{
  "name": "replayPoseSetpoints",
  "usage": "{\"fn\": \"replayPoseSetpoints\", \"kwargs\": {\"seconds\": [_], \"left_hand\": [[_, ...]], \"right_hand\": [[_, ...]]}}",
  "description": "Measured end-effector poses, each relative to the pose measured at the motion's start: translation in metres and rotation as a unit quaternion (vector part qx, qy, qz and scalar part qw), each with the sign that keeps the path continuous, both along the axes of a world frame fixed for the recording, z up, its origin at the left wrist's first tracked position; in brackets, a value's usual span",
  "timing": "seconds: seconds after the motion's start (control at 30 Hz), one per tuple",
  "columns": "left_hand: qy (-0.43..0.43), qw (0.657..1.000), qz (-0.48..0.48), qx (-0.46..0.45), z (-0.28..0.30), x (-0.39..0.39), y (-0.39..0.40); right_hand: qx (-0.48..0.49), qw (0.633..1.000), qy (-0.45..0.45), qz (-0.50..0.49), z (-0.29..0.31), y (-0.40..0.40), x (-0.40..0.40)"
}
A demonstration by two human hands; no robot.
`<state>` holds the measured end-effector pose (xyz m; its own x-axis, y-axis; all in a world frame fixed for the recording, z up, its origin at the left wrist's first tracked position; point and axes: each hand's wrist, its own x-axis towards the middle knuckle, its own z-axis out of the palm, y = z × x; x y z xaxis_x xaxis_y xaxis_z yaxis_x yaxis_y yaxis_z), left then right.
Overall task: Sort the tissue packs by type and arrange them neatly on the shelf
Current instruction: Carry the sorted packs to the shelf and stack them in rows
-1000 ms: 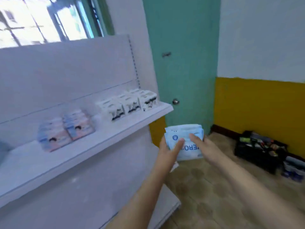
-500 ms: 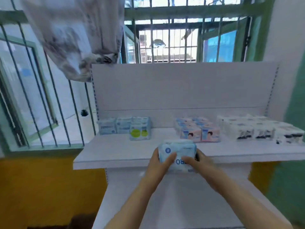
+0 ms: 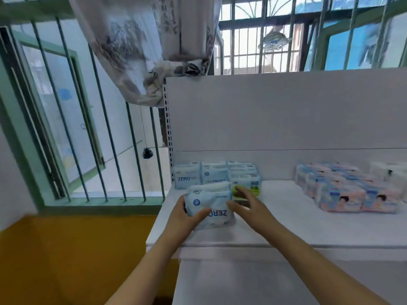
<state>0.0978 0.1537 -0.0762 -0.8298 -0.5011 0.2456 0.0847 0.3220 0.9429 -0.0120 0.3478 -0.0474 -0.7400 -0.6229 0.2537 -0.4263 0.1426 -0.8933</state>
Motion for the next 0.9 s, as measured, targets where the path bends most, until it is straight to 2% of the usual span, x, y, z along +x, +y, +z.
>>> {"fn": "replayPoseSetpoints", "kwargs": {"seconds": [0.07,0.17,0.27,0.33,0.4,0.47,0.6,0.77,0.9], "left_hand": [[-0.015,1.000,0.012,-0.020,-0.004,-0.021,-0.020],[-0.027,0.999,0.025,-0.014,-0.010,-0.059,-0.044],[-0.040,0.998,0.031,-0.027,-0.013,-0.099,-0.058],[-0.057,0.993,0.063,-0.086,-0.017,-0.123,-0.063],[-0.069,0.987,0.066,-0.127,-0.020,-0.133,-0.066],[-0.064,0.992,0.049,-0.096,-0.024,-0.136,-0.069],[-0.054,0.996,0.028,-0.066,-0.029,-0.136,-0.075],[-0.064,0.992,0.021,-0.109,-0.035,-0.140,-0.071],[-0.057,0.989,0.045,-0.128,-0.035,-0.139,-0.071]], "right_hand": [[0.032,0.993,0.095,-0.058,-0.005,-0.007,-0.031],[0.083,0.959,0.235,-0.133,-0.016,-0.010,-0.081],[0.112,0.940,0.274,-0.171,-0.018,-0.012,-0.128],[0.118,0.954,0.224,-0.159,-0.021,-0.018,-0.158],[0.060,0.988,0.097,-0.099,-0.024,-0.026,-0.175],[0.012,0.999,0.025,-0.046,-0.036,-0.035,-0.184],[-0.042,0.999,-0.029,0.013,-0.049,-0.038,-0.186],[-0.010,1.000,-0.019,0.016,-0.050,-0.038,-0.194],[0.029,0.998,0.049,-0.024,-0.046,-0.035,-0.194]]}}
